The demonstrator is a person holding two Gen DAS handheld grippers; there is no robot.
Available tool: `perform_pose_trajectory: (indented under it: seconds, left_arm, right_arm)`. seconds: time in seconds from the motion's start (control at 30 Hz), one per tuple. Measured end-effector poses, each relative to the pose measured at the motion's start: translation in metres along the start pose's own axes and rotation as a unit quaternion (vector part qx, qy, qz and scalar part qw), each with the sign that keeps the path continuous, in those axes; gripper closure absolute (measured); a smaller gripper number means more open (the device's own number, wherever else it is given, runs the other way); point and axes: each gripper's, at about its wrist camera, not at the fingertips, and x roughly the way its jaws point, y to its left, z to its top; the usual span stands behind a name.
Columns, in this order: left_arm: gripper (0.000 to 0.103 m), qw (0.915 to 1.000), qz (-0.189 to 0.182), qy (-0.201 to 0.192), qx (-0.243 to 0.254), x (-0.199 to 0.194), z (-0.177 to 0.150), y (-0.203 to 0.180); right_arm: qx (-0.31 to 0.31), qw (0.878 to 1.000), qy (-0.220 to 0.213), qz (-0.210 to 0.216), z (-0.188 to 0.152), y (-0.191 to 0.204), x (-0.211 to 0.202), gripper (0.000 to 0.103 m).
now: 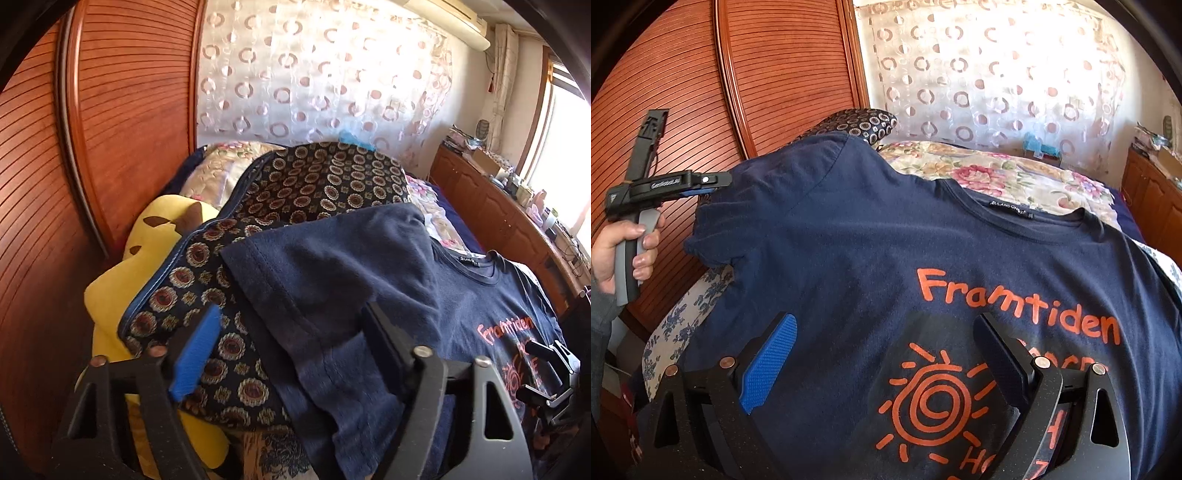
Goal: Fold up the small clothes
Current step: 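Move the left gripper to the shirt's side edge and close on it, then fold the gripped side edge over toward the shirt's center, then open the left gripper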
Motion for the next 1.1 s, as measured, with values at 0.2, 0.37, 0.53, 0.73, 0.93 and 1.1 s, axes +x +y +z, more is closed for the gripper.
perform_pose_trajectory:
  seconds: [0.2,0.37,0.53,0.73,0.93,1.1]
  left_arm:
    - [0.033,0.9997,0.016,0.020,0.006,0.018,0.012,0.007]
    - [0.042,0.9997,0.010,0.021,0.010,0.020,0.015,0.015]
    - [0.072,0.9988,0.032,0.010,0.035,0.012,0.017,0.011]
    - [0.095,0.9966,0.036,0.001,0.074,0.001,0.020,-0.004]
    - [0.095,0.9952,0.020,-0.037,0.088,-0.031,0.030,-0.028]
    - [0.095,0.9891,-0.011,-0.054,0.137,-0.052,0.039,-0.084]
  right_arm:
    - [-0.016,0.999,0.008,-0.028,-0.007,0.009,0.011,0.006]
    - [-0.032,0.999,0.005,-0.041,-0.006,0.020,0.011,0.006]
    - [-0.039,0.998,-0.002,-0.049,-0.010,0.025,0.011,0.006]
    - [-0.028,0.998,-0.002,-0.048,-0.011,0.021,0.012,0.006]
    - [-0.021,0.998,-0.002,-0.051,-0.013,0.019,0.013,0.006]
    - [-0.019,0.998,-0.006,-0.052,-0.016,0.020,0.012,0.006]
